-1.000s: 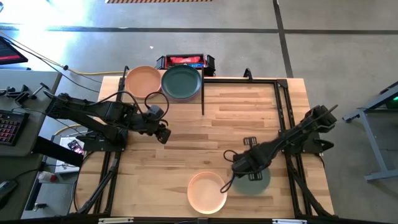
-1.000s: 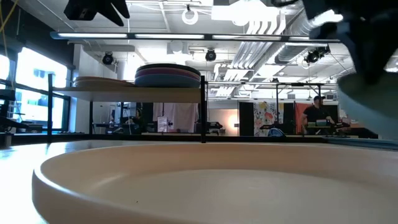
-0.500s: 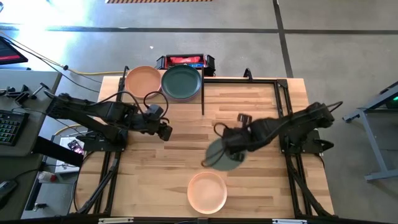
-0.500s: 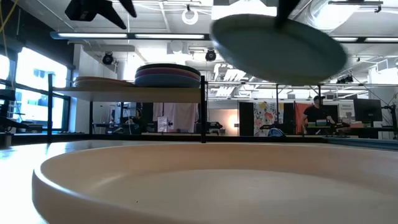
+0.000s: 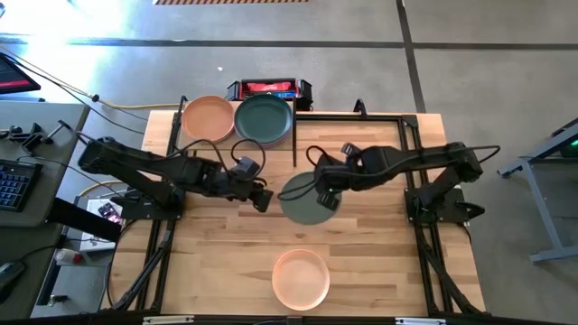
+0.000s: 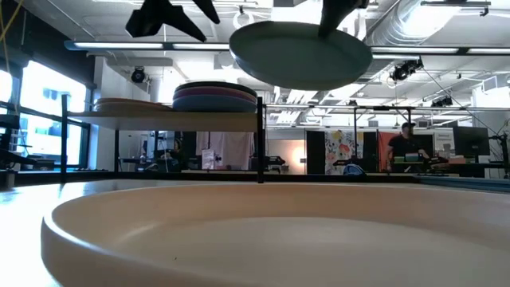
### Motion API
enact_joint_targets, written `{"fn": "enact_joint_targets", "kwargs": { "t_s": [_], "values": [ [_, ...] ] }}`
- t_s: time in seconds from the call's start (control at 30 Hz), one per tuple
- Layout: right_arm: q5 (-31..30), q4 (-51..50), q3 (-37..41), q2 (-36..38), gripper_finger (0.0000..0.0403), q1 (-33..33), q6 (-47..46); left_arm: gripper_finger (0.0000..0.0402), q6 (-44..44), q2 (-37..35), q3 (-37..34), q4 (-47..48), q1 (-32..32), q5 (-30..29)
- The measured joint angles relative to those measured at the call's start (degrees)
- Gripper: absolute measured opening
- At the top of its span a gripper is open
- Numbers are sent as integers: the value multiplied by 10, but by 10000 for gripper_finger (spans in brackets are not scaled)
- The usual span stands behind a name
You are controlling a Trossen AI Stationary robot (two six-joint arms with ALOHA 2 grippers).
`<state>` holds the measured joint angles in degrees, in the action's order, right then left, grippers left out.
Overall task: Place and stack plates onto a shelf
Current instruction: Stack the light green plate on top of the brown plate on the shelf
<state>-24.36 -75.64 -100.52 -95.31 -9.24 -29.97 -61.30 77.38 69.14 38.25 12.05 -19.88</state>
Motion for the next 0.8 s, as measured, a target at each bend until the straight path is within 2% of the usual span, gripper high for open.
{"fn": "enact_joint_targets", "kwargs": {
  "t_s": [0.37, 0.8],
  "values": [
    [4, 3, 0, 0, 0, 30, -1, 140, 5, 35, 0, -34, -11, -10],
    [15, 31, 1, 0, 0, 37, 24, 140, 10, 39, 0, -57, -43, -16]
  ]
}}
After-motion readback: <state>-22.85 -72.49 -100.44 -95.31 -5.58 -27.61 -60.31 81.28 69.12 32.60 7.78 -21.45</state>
